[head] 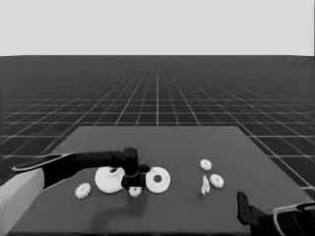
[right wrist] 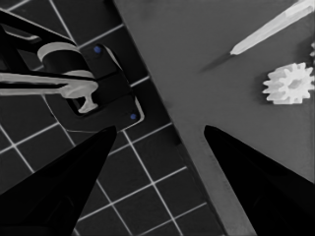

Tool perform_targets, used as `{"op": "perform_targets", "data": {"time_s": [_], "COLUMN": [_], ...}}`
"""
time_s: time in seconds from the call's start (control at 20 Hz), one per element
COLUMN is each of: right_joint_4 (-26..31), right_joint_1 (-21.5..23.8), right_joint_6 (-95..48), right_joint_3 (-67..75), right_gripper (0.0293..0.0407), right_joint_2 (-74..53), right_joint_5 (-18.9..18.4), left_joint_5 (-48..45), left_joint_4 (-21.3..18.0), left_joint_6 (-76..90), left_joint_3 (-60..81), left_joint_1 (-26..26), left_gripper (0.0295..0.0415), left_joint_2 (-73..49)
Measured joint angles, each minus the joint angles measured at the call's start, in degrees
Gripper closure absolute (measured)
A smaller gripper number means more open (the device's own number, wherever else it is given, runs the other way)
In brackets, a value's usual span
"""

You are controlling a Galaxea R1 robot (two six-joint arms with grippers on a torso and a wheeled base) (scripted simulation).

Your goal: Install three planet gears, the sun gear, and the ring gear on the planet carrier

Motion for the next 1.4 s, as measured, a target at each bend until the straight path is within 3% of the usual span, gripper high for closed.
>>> {"op": "perform_targets", "data": {"time_s": [0.4,0.5,0.65,0.9,1.05,1.4], "right_joint_4": [0.0,0.0,0.0,0.0,0.0,0.0], "right_joint_1": [0.0,0.0,0.0,0.0,0.0,0.0], "right_joint_6": [0.0,0.0,0.0,0.0,0.0,0.0], "right_joint_3": [0.0,0.0,0.0,0.0,0.0,0.0], "right_gripper": [0.0315,0.0315,0.0315,0.0315,0.0315,0.0315], "right_joint_2": [0.0,0.0,0.0,0.0,0.0,0.0], "right_joint_5": [0.0,0.0,0.0,0.0,0.0,0.0], "left_joint_5": [0.0,2.8,3.1,3.1,3.6,3.6], "left_joint_4": [0.0,-7.6,-11.5,-12.5,-12.8,-12.9], "left_joint_6": [0.0,-4.0,-5.0,-5.2,-7.4,-7.1], "left_joint_3": [0.0,6.3,7.6,7.8,-1.1,-4.2], "left_joint_1": [0.0,-7.7,-11.9,-12.8,-13.1,-13.1], "left_gripper": [0.0398,0.0398,0.0398,0.0398,0.0398,0.0398], "left_joint_2": [0.0,-1.6,-1.8,-1.8,9.4,12.2]}}
